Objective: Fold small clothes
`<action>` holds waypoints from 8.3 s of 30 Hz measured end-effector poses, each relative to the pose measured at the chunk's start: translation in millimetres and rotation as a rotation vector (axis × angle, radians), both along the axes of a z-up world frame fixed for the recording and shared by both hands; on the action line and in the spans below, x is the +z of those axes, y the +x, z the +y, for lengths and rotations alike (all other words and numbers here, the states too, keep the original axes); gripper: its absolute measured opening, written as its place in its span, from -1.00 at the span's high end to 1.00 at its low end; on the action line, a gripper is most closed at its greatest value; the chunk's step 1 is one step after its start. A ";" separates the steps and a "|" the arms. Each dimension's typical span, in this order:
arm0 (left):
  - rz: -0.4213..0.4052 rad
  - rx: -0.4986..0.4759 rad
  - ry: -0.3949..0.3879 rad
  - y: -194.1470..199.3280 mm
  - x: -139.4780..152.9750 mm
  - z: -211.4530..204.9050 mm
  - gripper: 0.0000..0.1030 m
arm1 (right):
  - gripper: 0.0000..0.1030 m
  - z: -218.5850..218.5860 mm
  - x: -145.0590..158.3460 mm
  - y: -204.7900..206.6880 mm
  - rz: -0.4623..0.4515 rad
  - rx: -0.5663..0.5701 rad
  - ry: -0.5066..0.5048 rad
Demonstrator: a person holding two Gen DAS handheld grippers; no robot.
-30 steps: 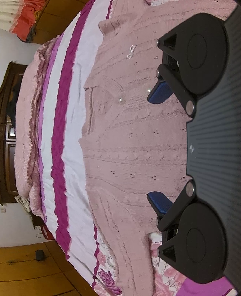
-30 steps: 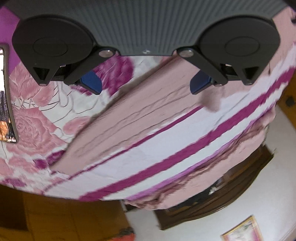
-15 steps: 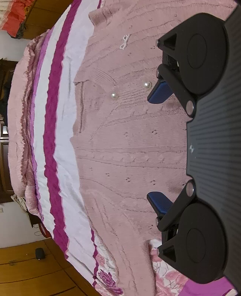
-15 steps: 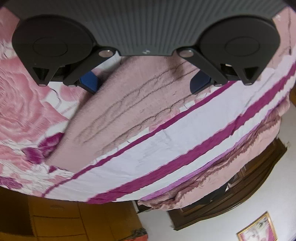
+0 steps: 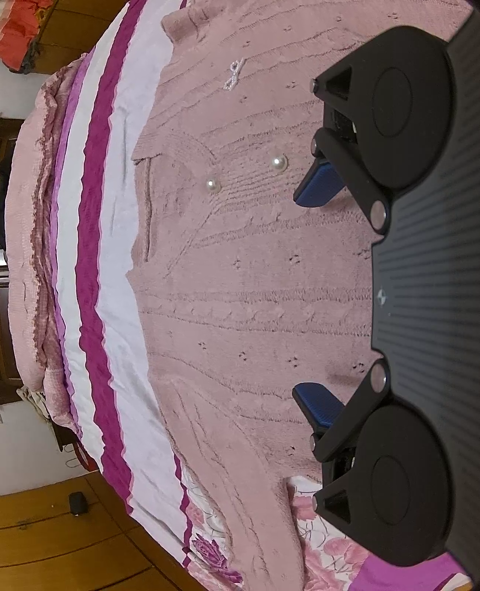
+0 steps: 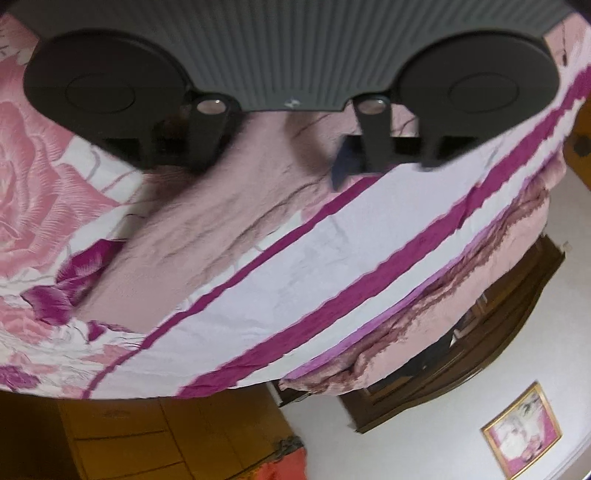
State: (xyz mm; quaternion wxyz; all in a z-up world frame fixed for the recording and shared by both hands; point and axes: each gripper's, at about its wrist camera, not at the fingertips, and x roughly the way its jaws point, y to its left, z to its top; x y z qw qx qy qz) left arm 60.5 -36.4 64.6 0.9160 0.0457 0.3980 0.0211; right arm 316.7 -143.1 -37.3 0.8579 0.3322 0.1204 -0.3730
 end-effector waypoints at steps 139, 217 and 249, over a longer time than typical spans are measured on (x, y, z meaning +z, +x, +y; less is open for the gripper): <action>-0.116 -0.011 -0.076 52.0 8.4 9.6 0.67 | -0.61 274.4 2.2 63.7 0.206 0.299 -0.102; -0.040 0.053 -0.116 72.1 -25.0 134.1 -0.06 | -0.62 225.1 27.6 134.7 0.311 0.439 -0.210; -0.159 -0.015 -0.081 141.8 -3.6 97.0 0.79 | 0.70 175.0 16.4 162.0 0.234 0.275 -0.266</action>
